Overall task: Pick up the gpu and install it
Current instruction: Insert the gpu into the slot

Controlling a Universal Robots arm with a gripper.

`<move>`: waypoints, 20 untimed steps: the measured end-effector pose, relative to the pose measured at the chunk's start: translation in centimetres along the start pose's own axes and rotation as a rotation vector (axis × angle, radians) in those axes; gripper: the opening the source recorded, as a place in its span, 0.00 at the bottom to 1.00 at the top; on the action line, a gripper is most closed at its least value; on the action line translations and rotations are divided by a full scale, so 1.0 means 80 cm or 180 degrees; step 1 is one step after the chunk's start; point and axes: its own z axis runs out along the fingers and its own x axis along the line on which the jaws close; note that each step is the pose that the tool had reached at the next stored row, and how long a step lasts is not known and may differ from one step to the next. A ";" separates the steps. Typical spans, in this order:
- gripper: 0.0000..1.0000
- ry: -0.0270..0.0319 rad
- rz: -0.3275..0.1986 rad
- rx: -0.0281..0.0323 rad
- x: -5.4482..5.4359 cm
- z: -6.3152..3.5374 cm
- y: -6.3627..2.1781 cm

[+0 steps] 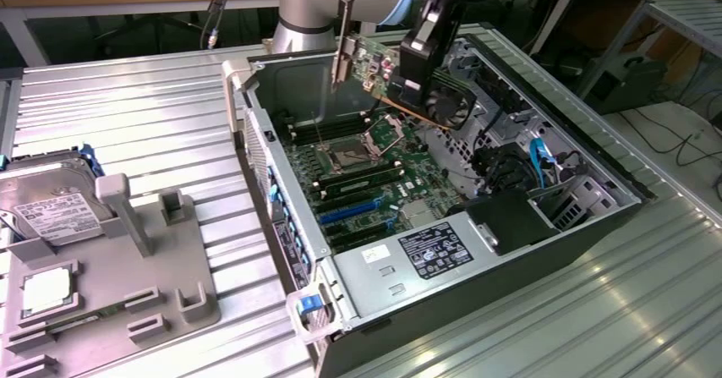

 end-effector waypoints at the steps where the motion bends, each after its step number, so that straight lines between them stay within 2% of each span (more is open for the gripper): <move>1: 0.28 0.0000 -0.0016 0.0000 0.000 0.000 0.000; 20: 0.28 0.0002 -0.0329 -0.0004 0.000 0.000 0.000</move>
